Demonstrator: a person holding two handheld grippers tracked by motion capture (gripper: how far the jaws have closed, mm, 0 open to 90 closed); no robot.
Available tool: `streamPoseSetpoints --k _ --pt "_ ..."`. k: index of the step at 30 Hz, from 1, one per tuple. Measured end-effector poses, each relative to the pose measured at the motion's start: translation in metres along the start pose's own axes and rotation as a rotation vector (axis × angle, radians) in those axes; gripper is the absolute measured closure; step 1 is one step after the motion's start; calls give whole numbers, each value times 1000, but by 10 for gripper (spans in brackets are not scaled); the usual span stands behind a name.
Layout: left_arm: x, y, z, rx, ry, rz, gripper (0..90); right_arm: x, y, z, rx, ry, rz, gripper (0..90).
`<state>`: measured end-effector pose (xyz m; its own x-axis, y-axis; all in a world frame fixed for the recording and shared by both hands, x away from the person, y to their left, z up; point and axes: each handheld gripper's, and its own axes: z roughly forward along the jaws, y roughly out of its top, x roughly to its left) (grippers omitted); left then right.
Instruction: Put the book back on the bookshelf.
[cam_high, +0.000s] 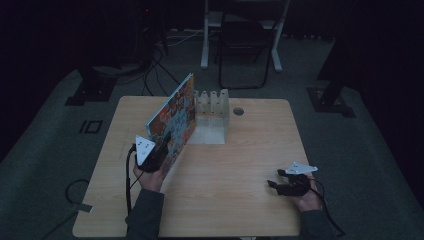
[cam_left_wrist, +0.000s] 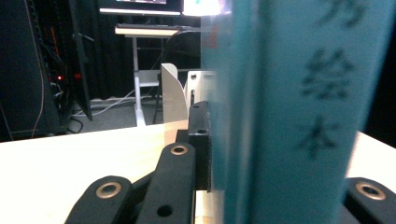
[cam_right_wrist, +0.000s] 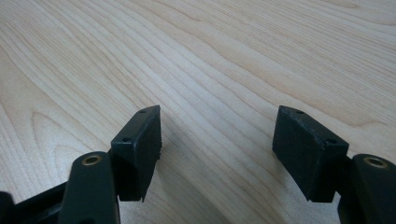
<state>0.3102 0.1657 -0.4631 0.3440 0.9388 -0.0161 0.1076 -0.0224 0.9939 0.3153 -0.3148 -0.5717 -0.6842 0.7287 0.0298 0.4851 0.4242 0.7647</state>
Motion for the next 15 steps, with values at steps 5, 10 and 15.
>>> streamPoseSetpoints --k 5,10,15 --pt "-2 -1 4 -2 5 0 814 0 0 0 0 1 0 322" --pt "-4 -1 8 -4 13 4 814 0 0 0 0 1 1 322" --pt "-5 -3 11 -4 38 -9 814 0 0 0 0 1 -1 322"
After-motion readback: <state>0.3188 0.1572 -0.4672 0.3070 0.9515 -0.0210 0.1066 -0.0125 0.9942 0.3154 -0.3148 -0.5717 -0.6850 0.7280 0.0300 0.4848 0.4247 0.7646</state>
